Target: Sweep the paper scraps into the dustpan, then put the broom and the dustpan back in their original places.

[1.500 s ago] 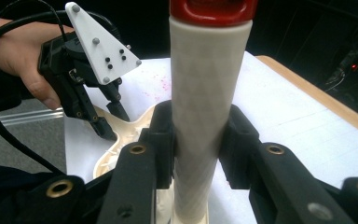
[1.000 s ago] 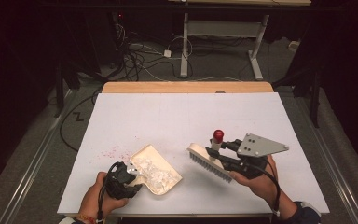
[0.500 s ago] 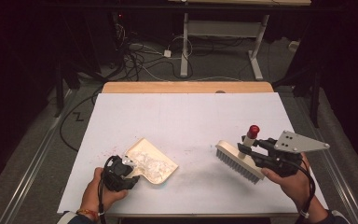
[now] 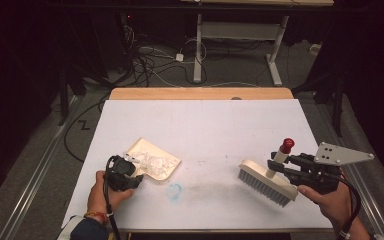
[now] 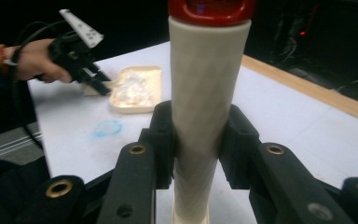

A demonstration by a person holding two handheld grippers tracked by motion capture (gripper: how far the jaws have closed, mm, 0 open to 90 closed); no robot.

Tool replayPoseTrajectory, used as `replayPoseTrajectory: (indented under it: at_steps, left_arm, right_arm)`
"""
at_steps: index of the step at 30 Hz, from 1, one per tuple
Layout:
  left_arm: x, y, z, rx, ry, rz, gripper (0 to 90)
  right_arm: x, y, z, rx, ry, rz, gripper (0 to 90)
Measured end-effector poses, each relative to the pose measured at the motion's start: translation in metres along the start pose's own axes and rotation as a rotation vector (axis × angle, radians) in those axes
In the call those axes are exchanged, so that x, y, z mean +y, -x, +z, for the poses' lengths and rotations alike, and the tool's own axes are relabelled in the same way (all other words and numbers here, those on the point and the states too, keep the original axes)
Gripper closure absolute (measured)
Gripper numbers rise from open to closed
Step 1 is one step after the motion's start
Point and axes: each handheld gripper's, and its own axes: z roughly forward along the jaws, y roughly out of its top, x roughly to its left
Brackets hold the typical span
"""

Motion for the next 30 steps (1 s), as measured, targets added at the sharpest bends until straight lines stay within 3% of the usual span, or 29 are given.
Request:
replayPoseTrajectory:
  at_steps: [8, 16, 20, 24, 26, 30]
  left_arm:
    - [0.008, -0.001, 0.001, 0.008, 0.054, -0.065, 60.8]
    - [0.007, 0.021, 0.004, -0.043, 0.068, -0.067, 48.1]
    - [0.005, 0.031, -0.002, -0.049, 0.097, -0.020, 41.4]
    - [0.003, 0.037, -0.009, -0.060, 0.163, 0.064, 37.9]
    - [0.000, 0.038, -0.011, -0.068, 0.186, 0.091, 35.6]
    - [-0.007, 0.038, -0.015, -0.044, 0.233, 0.134, 34.7]
  right_arm:
    - [-0.002, -0.005, 0.007, 0.060, -0.048, -0.012, 69.8]
    - [-0.008, 0.011, 0.019, 0.051, -0.108, 0.004, 69.8]
    - [-0.009, 0.028, 0.025, 0.045, -0.113, 0.047, 68.7]
    - [-0.006, 0.046, 0.032, -0.019, -0.141, 0.059, 65.3]
    - [-0.006, 0.056, 0.037, -0.030, -0.154, 0.079, 64.3]
    - [-0.006, 0.071, 0.049, -0.083, -0.177, 0.113, 60.9]
